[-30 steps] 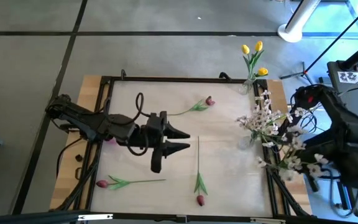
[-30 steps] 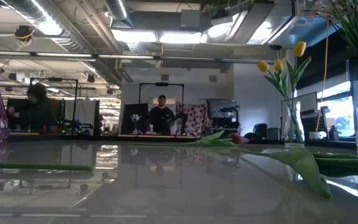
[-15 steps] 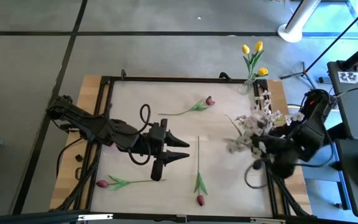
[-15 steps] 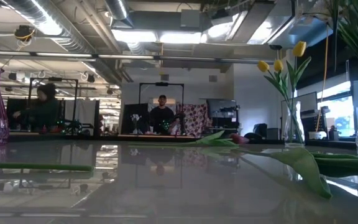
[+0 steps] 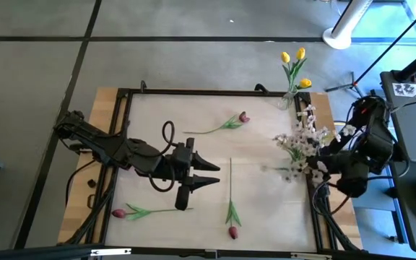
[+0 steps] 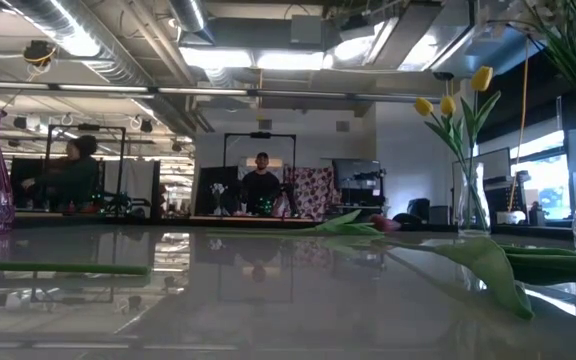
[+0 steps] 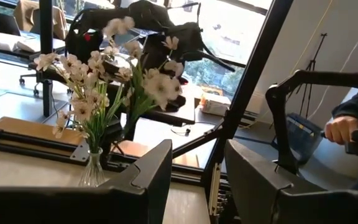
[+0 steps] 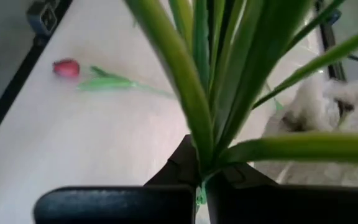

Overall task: Sort flowers into vase by color
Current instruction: Put the white flowers into the bottom transparent vase

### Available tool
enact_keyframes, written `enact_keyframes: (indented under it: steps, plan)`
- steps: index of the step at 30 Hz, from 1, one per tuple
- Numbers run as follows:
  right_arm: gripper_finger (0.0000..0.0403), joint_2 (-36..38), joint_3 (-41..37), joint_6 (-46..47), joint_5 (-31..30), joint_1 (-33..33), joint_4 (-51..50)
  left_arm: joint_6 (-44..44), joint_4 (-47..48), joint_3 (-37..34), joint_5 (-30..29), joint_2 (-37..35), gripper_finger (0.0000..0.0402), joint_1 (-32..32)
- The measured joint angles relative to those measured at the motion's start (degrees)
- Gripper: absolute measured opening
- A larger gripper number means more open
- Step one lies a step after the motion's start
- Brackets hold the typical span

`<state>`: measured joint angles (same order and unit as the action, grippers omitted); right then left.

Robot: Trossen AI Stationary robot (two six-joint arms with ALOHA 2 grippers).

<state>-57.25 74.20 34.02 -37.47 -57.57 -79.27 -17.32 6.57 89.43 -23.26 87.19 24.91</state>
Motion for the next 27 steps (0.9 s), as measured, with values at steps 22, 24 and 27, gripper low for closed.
enact_keyframes:
  steps: [22,24,27]
  plan:
    - [0.0006,4.0,-1.2,8.4,-3.4,-0.2,-7.9,0.0,0.0,0.0,-2.8,0.0,0.0144,-0.2]
    - [0.0006,3.9,-2.3,9.9,-4.2,-0.2,-7.4,-0.1,0.0,0.0,-2.8,0.0,0.0144,-0.2]
    - [0.0005,3.9,-3.8,13.6,-6.1,-0.2,-6.5,-0.1,0.0,0.0,-2.8,0.0,0.0144,-0.2]
